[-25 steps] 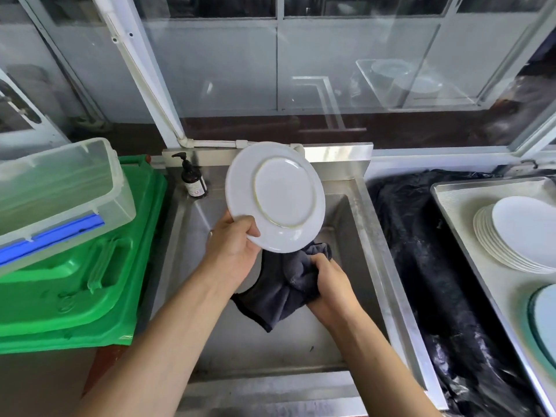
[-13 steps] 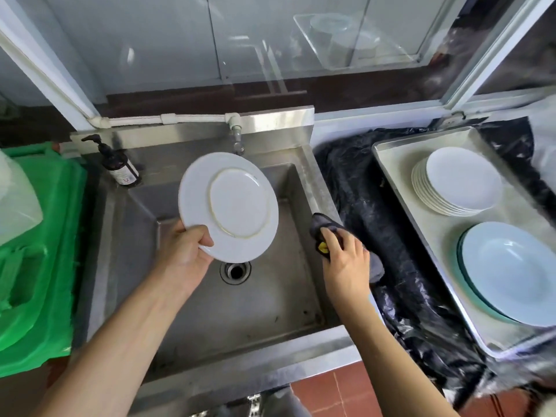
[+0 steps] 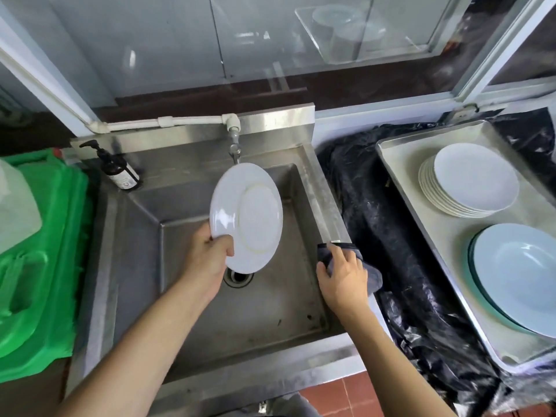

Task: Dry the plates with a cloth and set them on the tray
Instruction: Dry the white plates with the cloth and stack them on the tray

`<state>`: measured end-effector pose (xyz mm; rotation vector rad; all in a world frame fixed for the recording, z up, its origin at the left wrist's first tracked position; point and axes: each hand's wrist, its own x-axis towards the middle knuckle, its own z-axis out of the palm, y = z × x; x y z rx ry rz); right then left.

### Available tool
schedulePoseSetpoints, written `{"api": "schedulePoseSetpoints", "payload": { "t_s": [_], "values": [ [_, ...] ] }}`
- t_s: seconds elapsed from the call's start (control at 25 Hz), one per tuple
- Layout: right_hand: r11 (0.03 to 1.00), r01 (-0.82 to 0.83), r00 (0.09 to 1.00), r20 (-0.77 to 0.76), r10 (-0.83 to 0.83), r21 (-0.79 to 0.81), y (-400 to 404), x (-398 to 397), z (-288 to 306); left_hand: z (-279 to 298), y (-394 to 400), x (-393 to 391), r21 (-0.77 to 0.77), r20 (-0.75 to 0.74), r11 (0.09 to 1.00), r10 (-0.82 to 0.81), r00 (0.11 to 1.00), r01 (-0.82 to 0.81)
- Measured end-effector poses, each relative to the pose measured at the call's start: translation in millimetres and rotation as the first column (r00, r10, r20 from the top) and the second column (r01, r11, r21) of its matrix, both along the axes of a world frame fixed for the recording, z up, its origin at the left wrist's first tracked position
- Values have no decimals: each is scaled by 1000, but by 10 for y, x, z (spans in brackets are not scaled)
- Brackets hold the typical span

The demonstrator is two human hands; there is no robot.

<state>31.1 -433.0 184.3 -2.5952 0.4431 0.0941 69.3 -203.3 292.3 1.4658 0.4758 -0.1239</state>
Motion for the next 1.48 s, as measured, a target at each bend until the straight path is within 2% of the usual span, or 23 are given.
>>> {"api": "schedulePoseSetpoints", "payload": {
  "t_s": [0.04,0.12,0.24,0.32,0.4,0.6,0.72,0.84,0.92,1.04,1.16,1.28,1.4,1.48],
  "values": [
    [986,23,997,65,-34,167,103,100,195,0,-19,-5,97,7,994,-44,999,43],
    [883,55,988,100,-115,467,304,324,620,-24,-20,-3,258,-3,958,-125,992,121],
    [712,122,985,3,-171,692,492,666,1104,-55,18,-28,450,-1,868,-235,972,210],
    [690,154,988,-92,-126,707,541,805,1203,-112,18,-108,567,31,769,-378,925,295],
    [747,170,984,-152,-93,643,556,858,1170,-147,22,-209,655,43,668,-500,865,353],
    [775,237,953,-296,-67,586,565,736,942,-187,147,-341,787,6,479,-636,772,389],
    [746,262,956,-271,-113,612,601,575,877,-195,244,-394,807,-14,440,-652,758,393],
    [754,223,975,-141,-173,618,623,403,903,-209,451,-418,852,-22,380,-660,751,359],
    [754,205,975,-65,-211,624,588,296,944,-203,597,-398,839,1,430,-613,790,332],
    [685,208,966,-36,-256,698,524,158,979,-170,710,-308,724,74,640,-441,895,256],
    [611,193,964,-34,-262,768,478,38,919,-110,679,-260,511,62,818,-341,938,264],
    [585,185,961,-23,-274,789,394,-56,886,-106,631,-237,424,55,866,-318,946,267],
    [608,218,942,-2,-336,764,275,-140,914,-68,517,-186,409,47,869,-324,945,278],
    [582,252,916,3,-400,773,173,-171,940,-11,393,-146,399,59,871,-336,940,286]
  ]
}}
